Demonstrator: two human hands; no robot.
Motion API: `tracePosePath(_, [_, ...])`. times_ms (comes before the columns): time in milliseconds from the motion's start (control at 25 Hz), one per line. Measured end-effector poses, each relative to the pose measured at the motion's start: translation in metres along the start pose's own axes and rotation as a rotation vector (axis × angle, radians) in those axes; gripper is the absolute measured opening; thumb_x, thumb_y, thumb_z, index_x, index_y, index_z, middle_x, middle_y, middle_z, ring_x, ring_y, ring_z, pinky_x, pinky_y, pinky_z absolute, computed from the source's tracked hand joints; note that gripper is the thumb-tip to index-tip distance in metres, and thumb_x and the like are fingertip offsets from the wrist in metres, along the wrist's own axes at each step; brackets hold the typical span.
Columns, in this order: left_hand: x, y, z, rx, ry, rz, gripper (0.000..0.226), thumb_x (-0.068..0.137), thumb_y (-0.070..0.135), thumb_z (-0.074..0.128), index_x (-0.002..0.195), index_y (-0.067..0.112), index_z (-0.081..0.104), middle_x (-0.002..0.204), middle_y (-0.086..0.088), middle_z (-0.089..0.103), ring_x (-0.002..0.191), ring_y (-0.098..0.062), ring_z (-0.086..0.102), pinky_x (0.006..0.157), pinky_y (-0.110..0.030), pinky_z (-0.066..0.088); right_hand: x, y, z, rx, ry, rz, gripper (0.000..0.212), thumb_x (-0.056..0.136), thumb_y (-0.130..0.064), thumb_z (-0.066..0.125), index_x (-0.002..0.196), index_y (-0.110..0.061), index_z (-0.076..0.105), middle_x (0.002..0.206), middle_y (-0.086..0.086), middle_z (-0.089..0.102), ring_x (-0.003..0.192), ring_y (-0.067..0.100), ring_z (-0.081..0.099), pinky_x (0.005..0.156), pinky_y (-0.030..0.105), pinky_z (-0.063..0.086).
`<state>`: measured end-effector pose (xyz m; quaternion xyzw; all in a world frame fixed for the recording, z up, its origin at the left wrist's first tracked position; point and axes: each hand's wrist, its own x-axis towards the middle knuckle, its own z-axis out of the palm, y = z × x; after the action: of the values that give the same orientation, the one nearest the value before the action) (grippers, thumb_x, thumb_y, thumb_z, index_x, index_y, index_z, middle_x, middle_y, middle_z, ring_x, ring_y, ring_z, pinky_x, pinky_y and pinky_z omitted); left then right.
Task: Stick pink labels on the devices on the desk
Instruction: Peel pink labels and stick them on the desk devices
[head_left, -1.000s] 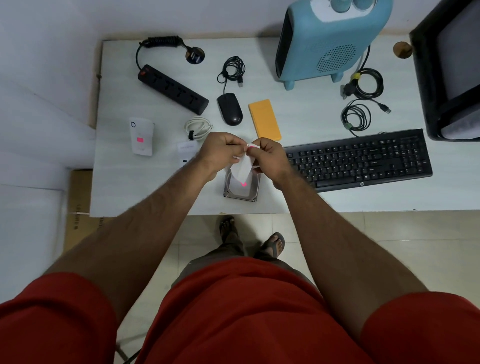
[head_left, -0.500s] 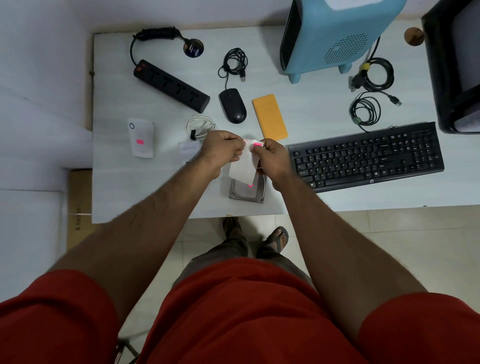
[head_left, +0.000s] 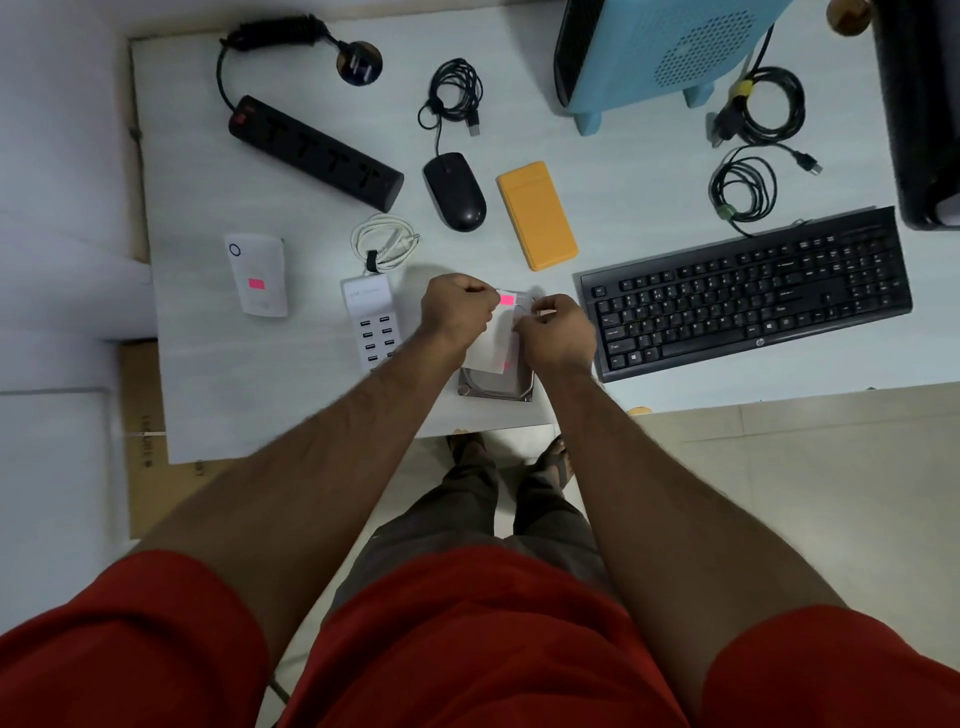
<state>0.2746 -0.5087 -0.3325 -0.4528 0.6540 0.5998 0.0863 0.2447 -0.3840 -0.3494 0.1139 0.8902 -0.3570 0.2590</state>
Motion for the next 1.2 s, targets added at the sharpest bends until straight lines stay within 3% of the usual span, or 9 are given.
tracePosePath(120, [-0.001,0.004,0.016,0.039,-0.034,0.051,0.007,0.077,0.012,0.067,0.071,0.014,0.072,0.073,-0.007,0.070,0.068,-0.021,0.064,0.075,-0.039,0.058,-0.003,0.011,-0.015,-0.074,0.083,-0.050,0.030,0.086,-0.026,0.066,0.115,-0.017,0.065,0.107,0.004,0.072,0.096,0.024,0.067,0.071,0.029,0.046])
tracePosePath(280, [-0.008,0.015,0.050,0.045,-0.075,0.068,0.015,0.076,0.011,0.067,0.065,0.020,0.070,0.067,-0.002,0.068,0.068,-0.021,0.064,0.077,-0.044,0.060,0.004,0.041,-0.030,-0.399,0.347,-0.225,0.055,0.076,-0.021,0.069,0.129,-0.014,0.060,0.136,0.014,0.055,0.127,0.035,0.049,0.102,0.044,0.040])
tracePosePath(360, [-0.011,0.017,0.070,0.060,-0.072,0.079,0.016,0.077,0.011,0.067,0.064,0.021,0.069,0.065,0.002,0.067,0.070,-0.019,0.063,0.078,-0.042,0.059,0.013,0.052,-0.039,-0.531,0.304,-0.174,0.074,0.076,-0.028,0.071,0.144,-0.016,0.046,0.155,0.017,0.037,0.146,0.038,0.030,0.116,0.050,0.025])
tracePosePath(480, [-0.009,0.014,0.097,0.038,-0.049,0.094,0.016,0.079,0.010,0.068,0.066,0.019,0.068,0.067,0.002,0.065,0.071,-0.018,0.062,0.078,-0.039,0.058,0.028,0.071,-0.050,-0.631,0.218,-0.113,0.090,0.078,-0.044,0.068,0.156,-0.023,0.028,0.166,0.018,0.013,0.153,0.040,0.008,0.122,0.057,0.007])
tracePosePath(640, [-0.015,0.013,0.114,0.029,-0.042,0.112,0.018,0.081,0.013,0.069,0.066,0.022,0.068,0.069,0.002,0.066,0.070,-0.017,0.062,0.075,-0.040,0.058,0.039,0.088,-0.061,-0.622,0.118,-0.123,0.099,0.074,-0.061,0.065,0.157,-0.035,0.020,0.169,0.012,0.005,0.154,0.039,0.002,0.119,0.064,0.005])
tracePosePath(960, [-0.043,0.025,0.119,-0.075,0.084,0.138,0.009,0.079,0.023,0.067,0.070,0.024,0.069,0.070,0.006,0.068,0.069,-0.016,0.064,0.075,-0.041,0.060,0.020,0.071,-0.098,-0.518,0.118,-0.177,0.097,0.073,-0.060,0.064,0.157,-0.036,0.022,0.169,0.007,0.011,0.154,0.040,0.009,0.119,0.064,0.013])
tracePosePath(1120, [-0.076,0.062,0.123,-0.277,0.171,0.197,0.007,0.078,0.020,0.065,0.072,0.019,0.068,0.075,0.002,0.068,0.073,-0.017,0.062,0.079,-0.043,0.058,-0.004,0.028,-0.159,-0.347,0.236,-0.244,0.089,0.069,-0.062,0.059,0.152,-0.040,0.035,0.163,0.001,0.031,0.148,0.034,0.031,0.114,0.056,0.034])
tracePosePath(1200, [-0.092,0.091,0.131,-0.352,0.153,0.232,0.012,0.077,0.019,0.065,0.066,0.021,0.068,0.072,0.000,0.068,0.071,-0.018,0.063,0.079,-0.045,0.059,-0.016,0.005,-0.202,-0.212,0.281,-0.258,0.083,0.069,-0.062,0.058,0.147,-0.041,0.043,0.153,-0.008,0.047,0.137,0.023,0.047,0.106,0.045,0.045])
